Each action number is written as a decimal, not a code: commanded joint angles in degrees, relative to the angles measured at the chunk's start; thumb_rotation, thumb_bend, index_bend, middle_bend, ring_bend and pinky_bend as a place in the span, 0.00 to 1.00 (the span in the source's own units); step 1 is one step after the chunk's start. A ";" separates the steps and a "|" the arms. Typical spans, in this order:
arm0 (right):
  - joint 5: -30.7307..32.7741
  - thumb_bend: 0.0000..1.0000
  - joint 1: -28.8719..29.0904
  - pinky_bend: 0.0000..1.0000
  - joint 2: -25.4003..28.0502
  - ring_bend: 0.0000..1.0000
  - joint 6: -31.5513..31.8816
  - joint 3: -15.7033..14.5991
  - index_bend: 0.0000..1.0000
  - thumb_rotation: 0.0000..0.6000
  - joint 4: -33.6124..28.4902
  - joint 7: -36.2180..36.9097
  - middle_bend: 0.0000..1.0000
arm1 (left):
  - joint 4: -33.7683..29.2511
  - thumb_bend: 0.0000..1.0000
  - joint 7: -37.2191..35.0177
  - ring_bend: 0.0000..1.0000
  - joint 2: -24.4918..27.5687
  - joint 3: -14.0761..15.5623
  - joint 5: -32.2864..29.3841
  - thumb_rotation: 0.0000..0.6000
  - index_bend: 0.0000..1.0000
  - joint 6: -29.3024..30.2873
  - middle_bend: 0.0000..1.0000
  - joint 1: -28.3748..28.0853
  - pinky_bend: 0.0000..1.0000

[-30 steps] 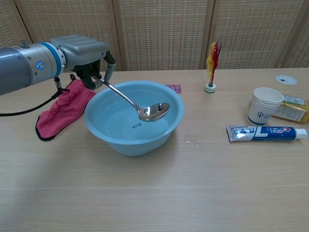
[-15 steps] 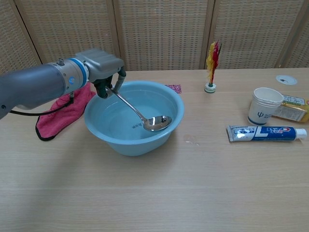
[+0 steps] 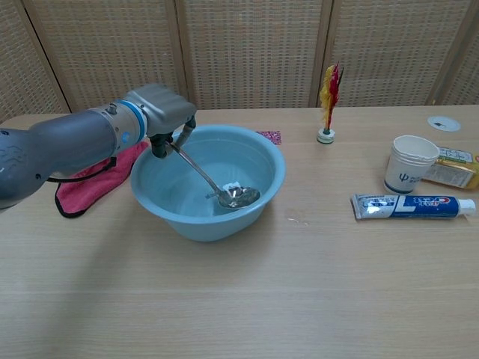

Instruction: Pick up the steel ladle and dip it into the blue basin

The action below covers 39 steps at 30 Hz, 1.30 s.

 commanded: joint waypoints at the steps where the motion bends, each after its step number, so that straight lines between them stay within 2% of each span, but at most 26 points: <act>1: 0.11 0.00 0.03 0.00 0.00 0.00 -0.08 0.06 0.00 1.00 0.02 -0.01 0.00 | 0.44 0.54 1.00 0.88 -0.40 0.20 -0.68 1.00 0.71 0.22 0.93 -0.47 1.00; 13: 0.51 0.00 0.15 0.00 0.00 0.00 -0.51 0.20 0.00 1.00 0.15 0.10 0.00 | 0.90 0.54 2.54 0.88 -1.44 -0.16 -2.50 1.00 0.72 1.16 0.93 -1.61 1.00; 24: 0.38 0.00 0.13 0.00 0.02 0.00 -0.59 0.17 0.00 1.00 0.13 0.35 0.00 | 0.44 0.55 -6.49 0.88 0.13 -0.41 7.62 1.00 0.72 4.05 0.93 -0.10 1.00; 30: -0.05 0.00 -0.03 0.00 0.13 0.00 -0.19 0.06 0.00 1.00 -0.23 0.25 0.00 | -5.20 0.55 -6.44 0.88 4.42 -1.68 8.41 1.00 0.72 5.75 0.93 0.58 1.00; 39: -0.28 0.00 -0.14 0.00 0.26 0.00 0.11 0.06 0.00 1.00 -0.53 0.22 0.00 | -13.56 0.55 -2.63 0.88 10.82 -2.52 5.64 1.00 0.72 6.57 0.93 0.53 1.00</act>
